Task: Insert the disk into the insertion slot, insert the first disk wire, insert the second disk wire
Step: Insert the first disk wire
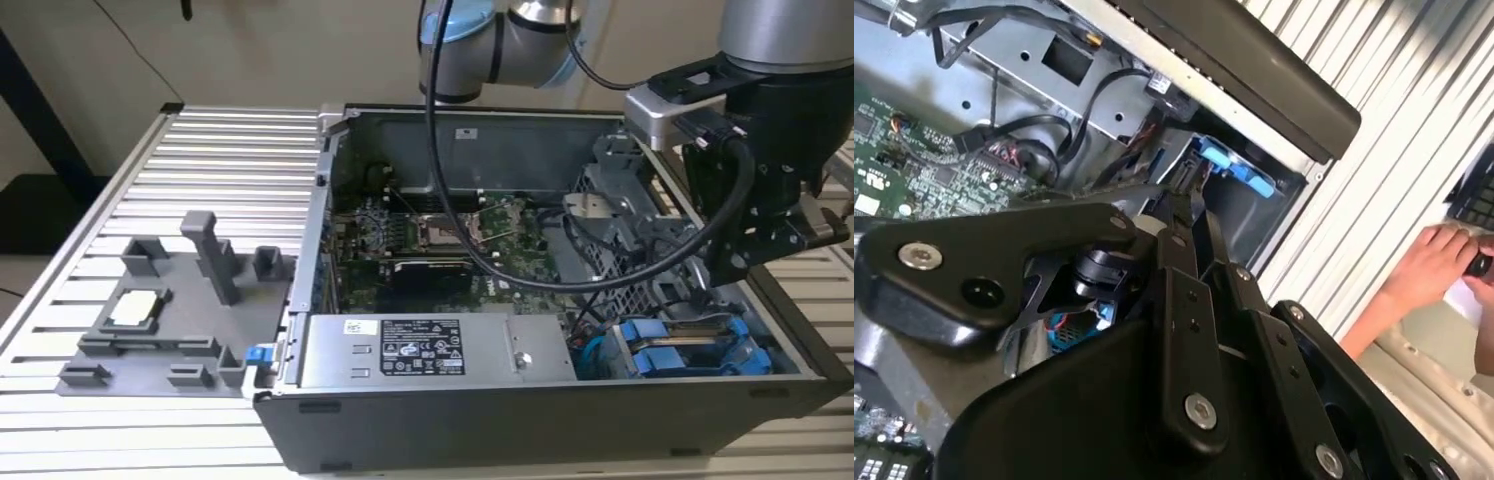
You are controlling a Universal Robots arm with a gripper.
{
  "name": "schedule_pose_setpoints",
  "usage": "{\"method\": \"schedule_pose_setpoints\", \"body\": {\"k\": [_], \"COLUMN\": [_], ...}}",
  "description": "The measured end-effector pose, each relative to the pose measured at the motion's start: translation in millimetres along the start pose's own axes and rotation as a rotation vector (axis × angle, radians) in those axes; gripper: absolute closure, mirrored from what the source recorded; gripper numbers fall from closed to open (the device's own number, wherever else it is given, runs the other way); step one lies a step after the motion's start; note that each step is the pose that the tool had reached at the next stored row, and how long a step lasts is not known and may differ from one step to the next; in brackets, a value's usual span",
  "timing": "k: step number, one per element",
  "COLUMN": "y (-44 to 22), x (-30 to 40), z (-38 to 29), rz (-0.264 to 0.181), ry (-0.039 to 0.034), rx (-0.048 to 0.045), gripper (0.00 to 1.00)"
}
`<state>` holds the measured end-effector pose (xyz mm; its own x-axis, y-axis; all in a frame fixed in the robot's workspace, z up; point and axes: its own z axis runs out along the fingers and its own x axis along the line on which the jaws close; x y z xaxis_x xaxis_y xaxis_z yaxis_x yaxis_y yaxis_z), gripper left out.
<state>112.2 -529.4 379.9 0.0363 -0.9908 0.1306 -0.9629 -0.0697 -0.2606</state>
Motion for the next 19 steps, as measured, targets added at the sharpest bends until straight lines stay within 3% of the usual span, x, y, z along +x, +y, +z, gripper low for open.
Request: {"method": "schedule_pose_setpoints", "body": {"k": [5, 14, 18, 19], "y": [-11.9, -35.5, -46.5, -48.7], "x": [0.4, 1.3, 1.6, 1.7], "z": [3.5, 10.4, 13.9, 14.7], "rz": [-0.012, -0.031, -0.039, -0.040], "ry": [0.0094, 0.0102, 0.0093, 0.0089], "rx": [-0.0718, -0.2046, -0.2591, -0.2690], "gripper": [0.81, 0.81, 0.81, 0.81]}}
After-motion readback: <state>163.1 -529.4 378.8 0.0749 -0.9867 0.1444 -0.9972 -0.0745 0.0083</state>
